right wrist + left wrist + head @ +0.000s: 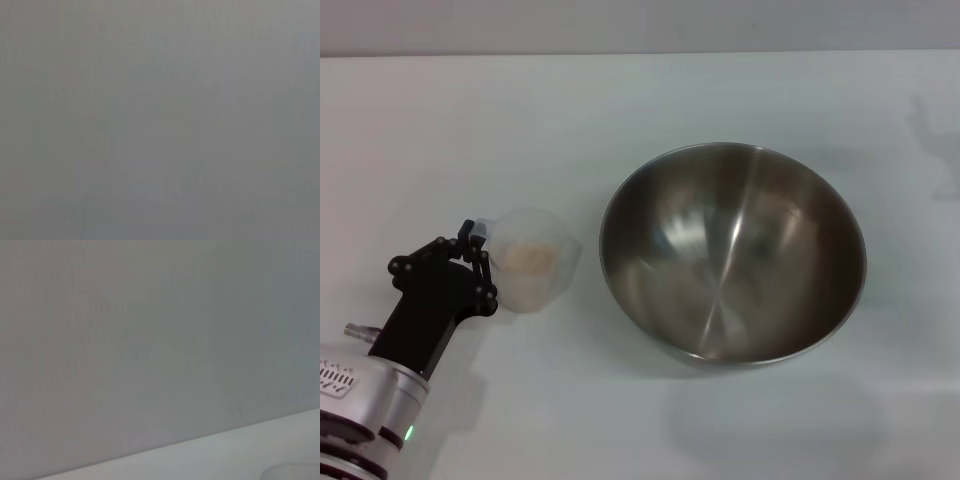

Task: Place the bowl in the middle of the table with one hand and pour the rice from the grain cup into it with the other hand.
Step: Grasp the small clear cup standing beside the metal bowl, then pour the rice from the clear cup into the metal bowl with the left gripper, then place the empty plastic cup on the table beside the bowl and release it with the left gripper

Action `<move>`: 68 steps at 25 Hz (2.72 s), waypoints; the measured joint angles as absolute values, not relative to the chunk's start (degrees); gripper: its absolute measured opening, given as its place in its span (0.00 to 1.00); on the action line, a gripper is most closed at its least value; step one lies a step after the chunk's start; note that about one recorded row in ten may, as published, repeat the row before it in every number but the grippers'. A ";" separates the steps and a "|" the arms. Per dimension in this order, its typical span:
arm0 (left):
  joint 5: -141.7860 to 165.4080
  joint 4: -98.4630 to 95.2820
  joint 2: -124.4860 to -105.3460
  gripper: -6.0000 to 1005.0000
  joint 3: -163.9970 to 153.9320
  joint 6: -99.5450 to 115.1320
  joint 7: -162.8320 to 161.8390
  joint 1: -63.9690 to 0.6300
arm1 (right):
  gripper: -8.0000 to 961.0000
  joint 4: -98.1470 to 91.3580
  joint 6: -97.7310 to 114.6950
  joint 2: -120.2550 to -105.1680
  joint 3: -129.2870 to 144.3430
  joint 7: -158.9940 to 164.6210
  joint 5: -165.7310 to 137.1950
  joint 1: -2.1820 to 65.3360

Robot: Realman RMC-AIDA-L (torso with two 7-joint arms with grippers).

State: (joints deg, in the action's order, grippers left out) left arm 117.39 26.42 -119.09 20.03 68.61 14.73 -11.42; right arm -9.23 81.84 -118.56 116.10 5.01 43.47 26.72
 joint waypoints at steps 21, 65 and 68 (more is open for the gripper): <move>120.31 26.76 -119.18 0.03 20.71 82.91 46.33 -21.45 | 0.85 -9.32 82.37 -118.44 115.43 5.00 43.60 27.27; 141.94 32.04 -119.18 0.03 17.93 71.51 124.56 -25.87 | 0.85 -9.14 82.44 -118.39 114.51 4.21 43.15 28.12; 141.65 32.02 -119.18 0.03 18.12 71.51 124.42 -25.78 | 0.85 -9.14 82.44 -118.39 114.51 4.21 43.17 28.12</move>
